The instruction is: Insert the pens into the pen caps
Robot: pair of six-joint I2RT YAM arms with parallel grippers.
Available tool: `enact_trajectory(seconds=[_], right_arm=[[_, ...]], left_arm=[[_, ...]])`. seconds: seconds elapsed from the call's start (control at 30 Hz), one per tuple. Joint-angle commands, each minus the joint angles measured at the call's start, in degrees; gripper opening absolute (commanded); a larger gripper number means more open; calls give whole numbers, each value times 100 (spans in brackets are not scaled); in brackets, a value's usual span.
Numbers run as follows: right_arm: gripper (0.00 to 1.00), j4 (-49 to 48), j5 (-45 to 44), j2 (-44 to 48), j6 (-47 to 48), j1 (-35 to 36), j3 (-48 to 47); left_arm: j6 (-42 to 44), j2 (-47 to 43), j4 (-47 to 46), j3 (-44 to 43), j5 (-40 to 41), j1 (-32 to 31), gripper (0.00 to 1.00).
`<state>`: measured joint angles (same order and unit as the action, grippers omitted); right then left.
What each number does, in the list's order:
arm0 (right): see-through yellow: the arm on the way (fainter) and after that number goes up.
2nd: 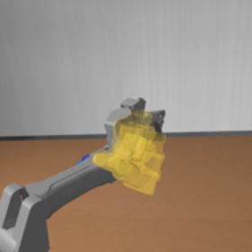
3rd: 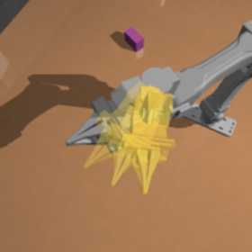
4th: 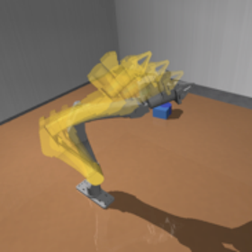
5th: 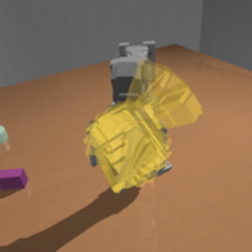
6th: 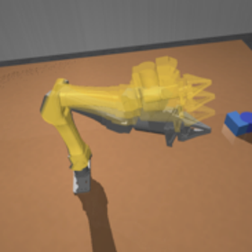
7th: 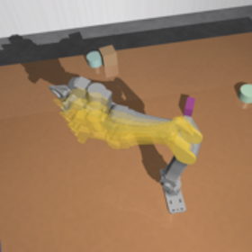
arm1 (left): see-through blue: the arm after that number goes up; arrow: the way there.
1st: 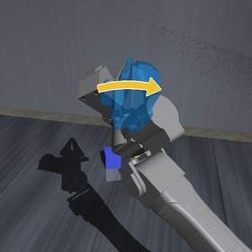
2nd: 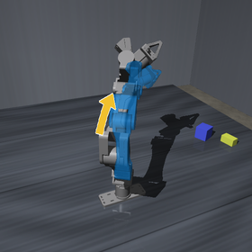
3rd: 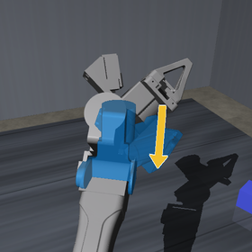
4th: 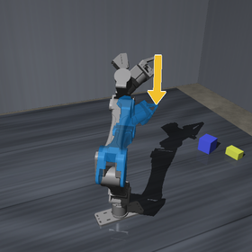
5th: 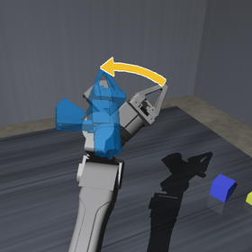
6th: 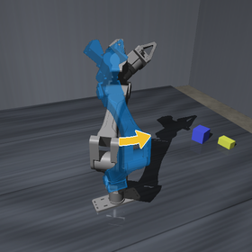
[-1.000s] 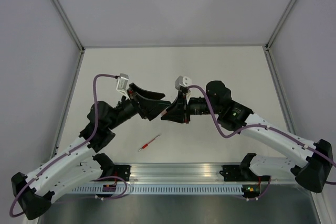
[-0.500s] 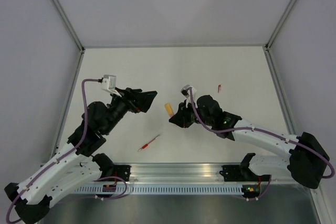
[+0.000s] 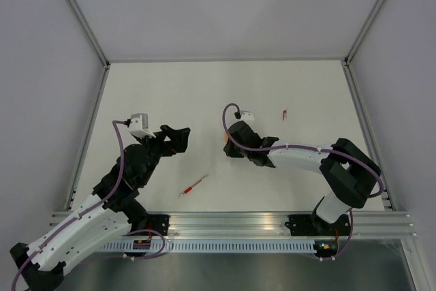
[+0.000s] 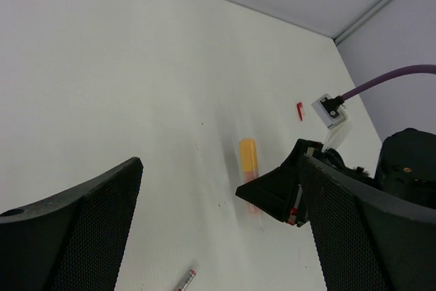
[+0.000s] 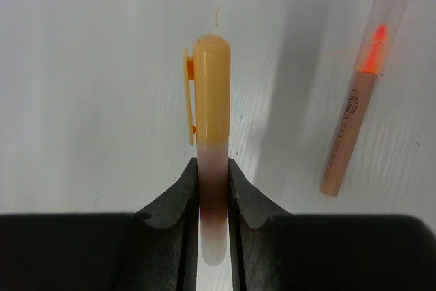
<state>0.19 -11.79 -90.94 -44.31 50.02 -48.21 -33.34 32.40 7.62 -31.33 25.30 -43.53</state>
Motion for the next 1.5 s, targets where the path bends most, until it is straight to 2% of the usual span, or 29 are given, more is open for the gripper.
enact_trajectory(seconds=[0.0, 0.23, 0.43, 0.6, 1.1, 1.27, 1.37, 1.47], right_arm=[[14, 297, -796, -371, -508, 8, -426], [15, 649, -1141, -741, -684, 8, -848], [23, 878, -1246, -908, -728, -10, -1033], [25, 1000, -1282, -935, -675, -62, -1094], [33, 781, -852, -1137, -455, -107, -980], [37, 851, -868, -707, 62, -115, -980], [41, 983, -913, -233, 772, -115, -946], [42, 800, -396, 347, 1467, -115, -832]], left_arm=[[223, -182, -76, 84, 353, -15, 100], [284, -182, -15, 57, 467, -15, 100], [302, -94, -6, 22, 441, -15, 100], [302, -155, 3, 31, 423, -15, 100], [337, -208, 3, 31, 388, -15, 100], [425, -375, 12, 66, 520, -15, 100], [469, -471, 47, 48, 511, -15, 100], [425, -507, 29, 39, 494, -15, 100]])
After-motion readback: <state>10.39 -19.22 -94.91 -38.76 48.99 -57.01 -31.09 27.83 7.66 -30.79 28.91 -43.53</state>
